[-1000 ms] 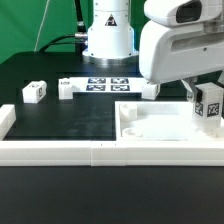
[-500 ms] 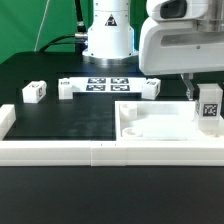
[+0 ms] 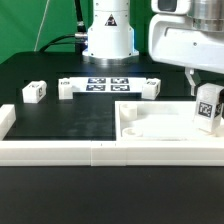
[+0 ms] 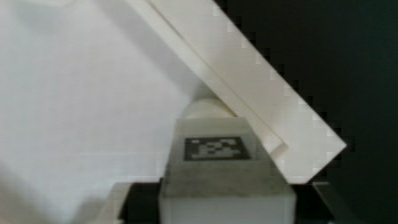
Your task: Assemble one leg
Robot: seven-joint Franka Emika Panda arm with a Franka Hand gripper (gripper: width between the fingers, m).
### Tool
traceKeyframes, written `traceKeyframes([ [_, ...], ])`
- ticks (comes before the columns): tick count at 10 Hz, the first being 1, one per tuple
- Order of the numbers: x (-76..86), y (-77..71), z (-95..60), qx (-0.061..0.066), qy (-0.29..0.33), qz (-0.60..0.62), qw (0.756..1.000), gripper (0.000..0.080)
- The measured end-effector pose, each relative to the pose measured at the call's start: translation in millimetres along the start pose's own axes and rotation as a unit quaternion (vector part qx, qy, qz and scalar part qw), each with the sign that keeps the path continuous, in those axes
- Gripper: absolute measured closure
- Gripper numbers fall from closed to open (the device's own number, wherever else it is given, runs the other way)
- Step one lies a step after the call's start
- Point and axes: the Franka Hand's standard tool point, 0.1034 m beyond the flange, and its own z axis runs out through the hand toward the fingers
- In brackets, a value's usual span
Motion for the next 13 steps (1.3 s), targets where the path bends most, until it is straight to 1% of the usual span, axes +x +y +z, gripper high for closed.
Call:
traceKeyframes([
  [1, -0.3, -0.1, 0.3, -0.001, 0.002, 0.031, 1.0, 0.0508],
  [2, -0.4, -0.2, 0.5, 0.0, 0.0, 0.095, 0.995, 0.0508],
  [3, 0.2, 0.0, 0.7, 0.002, -0.004, 0.122, 0.993, 0.0508],
  [6, -0.6, -0.3, 1.1, 0.002, -0.004, 0.123, 0.992, 0.0507],
  [7, -0.7, -0.3, 1.4, 0.002, -0.004, 0.099, 0.995, 0.0327],
  [8, -0.4, -0.9, 1.5, 0.004, -0.003, 0.08, 0.997, 0.0327],
  [9, -2.1, -0.9, 1.3, 0.0, -0.005, 0.029, 1.0, 0.0185],
  [10, -2.3, -1.3, 1.3, 0.001, -0.005, -0.046, 0.999, 0.0158],
  [11, -2.6, -1.4, 1.3, 0.0, -0.004, -0.108, 0.994, 0.0158],
  [13, -1.3, -1.1, 1.0, 0.001, -0.004, -0.232, 0.973, 0.0151],
])
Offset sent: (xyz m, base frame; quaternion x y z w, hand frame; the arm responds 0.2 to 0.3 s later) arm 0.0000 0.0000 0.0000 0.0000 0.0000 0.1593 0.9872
